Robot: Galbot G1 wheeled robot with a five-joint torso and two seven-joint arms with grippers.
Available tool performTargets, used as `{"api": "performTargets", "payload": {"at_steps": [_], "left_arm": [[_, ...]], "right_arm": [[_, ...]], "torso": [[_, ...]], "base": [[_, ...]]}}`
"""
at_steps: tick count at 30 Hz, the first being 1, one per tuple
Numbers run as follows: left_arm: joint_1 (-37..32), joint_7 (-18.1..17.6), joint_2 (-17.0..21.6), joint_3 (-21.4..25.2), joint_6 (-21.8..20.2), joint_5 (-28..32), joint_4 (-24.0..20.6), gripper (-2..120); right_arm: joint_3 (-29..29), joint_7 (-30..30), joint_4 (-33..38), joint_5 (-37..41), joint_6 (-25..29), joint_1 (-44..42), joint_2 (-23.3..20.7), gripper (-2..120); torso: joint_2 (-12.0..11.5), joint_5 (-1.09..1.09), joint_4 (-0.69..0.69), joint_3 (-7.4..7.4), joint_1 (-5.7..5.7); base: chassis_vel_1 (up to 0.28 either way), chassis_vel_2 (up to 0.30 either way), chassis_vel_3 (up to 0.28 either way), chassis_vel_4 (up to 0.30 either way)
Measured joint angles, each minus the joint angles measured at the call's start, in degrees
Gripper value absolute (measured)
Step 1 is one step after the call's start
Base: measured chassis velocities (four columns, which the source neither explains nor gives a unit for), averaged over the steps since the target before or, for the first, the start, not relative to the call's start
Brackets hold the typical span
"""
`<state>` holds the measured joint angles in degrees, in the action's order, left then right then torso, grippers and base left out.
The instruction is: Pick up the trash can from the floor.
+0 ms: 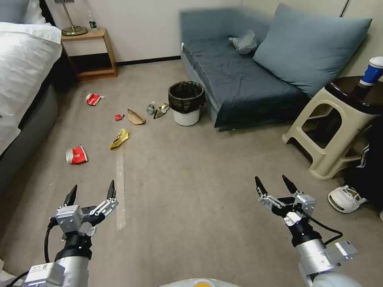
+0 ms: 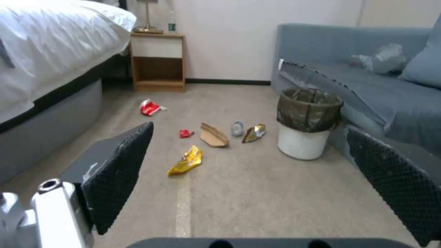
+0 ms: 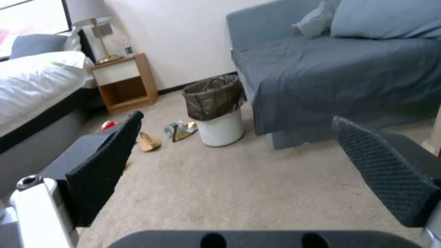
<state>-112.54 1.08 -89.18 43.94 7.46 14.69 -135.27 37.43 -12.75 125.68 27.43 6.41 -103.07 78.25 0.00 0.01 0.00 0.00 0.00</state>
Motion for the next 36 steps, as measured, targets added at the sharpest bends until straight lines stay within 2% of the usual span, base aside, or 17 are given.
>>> {"api": "performTargets", "payload": {"at_steps": [36], "left_arm": [[-0.01, -0.10, -0.20, -0.24, 0.25, -0.41, 0.52, 100]], "right_arm": [[0.54, -1.67, -0.66, 2.33, 0.29, 0.07, -0.01, 100]], "torso": [[0.00, -0.01, 0.00, 0.00, 0.00]], "base": [[0.000, 0.000, 0.000, 0.000]]}}
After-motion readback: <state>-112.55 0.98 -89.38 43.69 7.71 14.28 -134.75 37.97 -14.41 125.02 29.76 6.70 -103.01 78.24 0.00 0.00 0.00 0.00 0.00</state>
